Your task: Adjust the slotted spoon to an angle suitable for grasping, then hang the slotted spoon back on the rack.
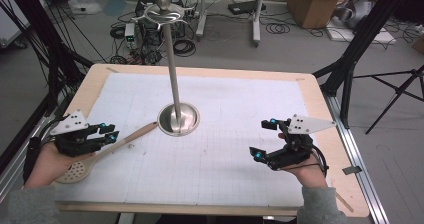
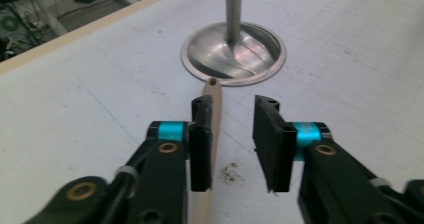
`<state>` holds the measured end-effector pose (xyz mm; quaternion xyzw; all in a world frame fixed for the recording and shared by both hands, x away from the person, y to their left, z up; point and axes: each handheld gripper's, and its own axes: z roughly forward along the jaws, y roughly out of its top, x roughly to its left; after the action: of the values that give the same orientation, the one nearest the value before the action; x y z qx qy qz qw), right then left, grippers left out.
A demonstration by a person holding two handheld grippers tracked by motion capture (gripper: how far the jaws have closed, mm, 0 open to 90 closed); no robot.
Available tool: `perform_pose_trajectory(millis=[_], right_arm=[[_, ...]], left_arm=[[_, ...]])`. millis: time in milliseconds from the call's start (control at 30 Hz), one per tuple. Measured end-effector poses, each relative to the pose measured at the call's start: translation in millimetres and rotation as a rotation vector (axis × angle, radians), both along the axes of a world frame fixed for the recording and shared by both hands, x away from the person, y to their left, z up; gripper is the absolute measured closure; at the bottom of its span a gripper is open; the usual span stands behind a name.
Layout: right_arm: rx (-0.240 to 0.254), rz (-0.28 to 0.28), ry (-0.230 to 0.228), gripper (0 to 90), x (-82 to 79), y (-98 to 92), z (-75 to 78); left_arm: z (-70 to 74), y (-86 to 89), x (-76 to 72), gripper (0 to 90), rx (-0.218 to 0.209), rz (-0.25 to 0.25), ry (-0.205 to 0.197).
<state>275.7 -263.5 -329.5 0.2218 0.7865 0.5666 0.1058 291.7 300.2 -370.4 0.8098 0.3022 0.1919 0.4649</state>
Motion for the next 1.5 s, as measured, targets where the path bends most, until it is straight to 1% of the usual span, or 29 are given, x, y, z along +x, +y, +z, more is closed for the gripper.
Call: perform_pose_trajectory(millis=[67, 100, 167, 200, 233, 267, 300, 333, 367, 400, 467, 500, 533, 567, 667, 733, 833, 867, 933, 1000, 1067, 1167, 1233, 1267, 1367, 1433, 1467, 1500], right_arm=[[0.004, 0.001, 0.003, 4.4, 1.7, 1.1, -0.6], [0.006, 0.003, 0.002, 4.4, 2.6, 1.3, -0.8], [0.009, 0.007, -0.003, 4.4, 4.4, 1.6, -1.3], [0.009, 0.008, 0.007, 4.4, 4.2, 1.8, -1.4], [0.008, 0.010, 0.008, 4.4, 4.5, 1.8, -1.7], [0.005, 0.011, 0.006, 4.4, 4.7, 1.7, -2.0], [0.006, 0.011, 0.007, 4.4, 4.6, 1.6, -2.0], [0.006, 0.008, 0.009, 4.4, 4.2, 1.2, -1.6], [0.015, 0.008, 0.006, 4.4, 3.9, 1.3, -1.3], [0.018, 0.009, 0.005, 4.5, 3.9, 1.0, -0.5], [0.028, 0.011, -0.003, 4.5, 4.9, 1.3, 1.0], [0.034, 0.013, -0.004, 4.5, 5.9, 1.7, 1.9], [0.044, 0.014, -0.008, 4.5, 7.3, 2.6, 2.5], [0.049, 0.018, -0.006, 4.5, 8.8, 3.6, 3.0], [0.053, 0.032, -0.009, 4.6, 15.4, 9.1, 1.9], [0.048, 0.040, 0.006, 4.5, 19.2, 14.0, 0.1], [0.037, 0.054, 0.010, 4.6, 23.4, 21.6, -1.9], [0.036, 0.059, 0.016, 4.6, 23.3, 23.7, -1.8], [0.030, 0.065, 0.009, 4.6, 23.4, 26.3, -0.7], [0.035, 0.067, 0.006, 4.6, 22.7, 27.8, 0.7], [0.035, 0.071, 0.003, 4.7, 22.3, 28.4, 1.8], [0.034, 0.072, 0.002, 4.8, 22.7, 28.5, 1.7], [0.029, 0.073, 0.009, 4.8, 23.2, 28.1, 1.3], [0.028, 0.073, 0.001, 4.8, 23.8, 27.8, 1.0], [0.028, 0.073, 0.005, 4.8, 22.5, 27.2, 1.0], [0.026, 0.072, 0.000, 4.8, 21.0, 26.6, 1.6], [0.027, 0.072, 0.003, 4.8, 19.7, 26.0, 2.1], [0.025, 0.069, -0.006, 4.8, 19.2, 25.2, 2.5]], left_arm=[[-2.0, 2.1, 0.1, 60.1, -0.003, -0.017, 0.014], [-2.6, 3.5, 0.1, 55.3, -0.009, -0.023, 0.027], [-2.9, 6.3, 0.7, 49.3, -0.025, -0.034, 0.068], [-2.5, 7.3, 0.8, 44.9, -0.030, -0.044, 0.090], [-2.2, 7.9, 0.8, 42.2, -0.040, -0.056, 0.106], [-2.0, 7.8, 0.3, 40.5, -0.049, -0.067, 0.112], [-2.1, 7.2, 0.0, 36.1, -0.053, -0.067, 0.108], [-2.0, 6.7, -0.5, 31.8, -0.053, -0.064, 0.115], [-1.6, 6.9, -0.9, 29.9, -0.048, -0.065, 0.125], [-2.0, 6.8, -1.7, 28.3, -0.051, -0.061, 0.134], [-3.2, 7.9, -3.2, 22.1, -0.050, -0.050, 0.142], [-3.8, 8.7, -4.5, 21.2, -0.057, -0.047, 0.144], [-4.2, 10.3, -5.8, 21.1, -0.057, -0.053, 0.140], [-4.7, 11.2, -7.5, 20.4, -0.066, -0.051, 0.136], [-4.1, 15.7, -11.8, 16.8, -0.051, -0.028, 0.131], [-3.7, 18.4, -15.0, 12.8, -0.048, -0.010, 0.126], [-2.8, 22.9, -18.0, 12.1, -0.043, 0.014, 0.117], [-2.7, 23.4, -19.0, 11.9, -0.053, 0.021, 0.117], [-2.8, 24.5, -20.5, 11.8, -0.051, 0.013, 0.117], [-4.0, 24.0, -20.7, 11.8, -0.032, 0.001, 0.125], [-5.2, 22.9, -19.8, 11.8, -0.016, 0.002, 0.133], [-6.9, 22.8, -18.7, 11.9, -0.004, -0.004, 0.120], [-7.0, 24.2, -19.3, 12.3, 0.001, -0.012, 0.106], [-6.7, 25.4, -19.5, 12.5, 0.004, -0.014, 0.097], [-5.0, 27.5, -19.0, 12.6, 0.005, 0.001, 0.090], [-3.9, 27.8, -17.7, 13.2, 0.006, 0.006, 0.100], [-3.7, 27.8, -16.9, 13.6, 0.013, 0.007, 0.099], [-3.6, 28.0, -15.8, 13.7, 0.027, 0.006, 0.102]])
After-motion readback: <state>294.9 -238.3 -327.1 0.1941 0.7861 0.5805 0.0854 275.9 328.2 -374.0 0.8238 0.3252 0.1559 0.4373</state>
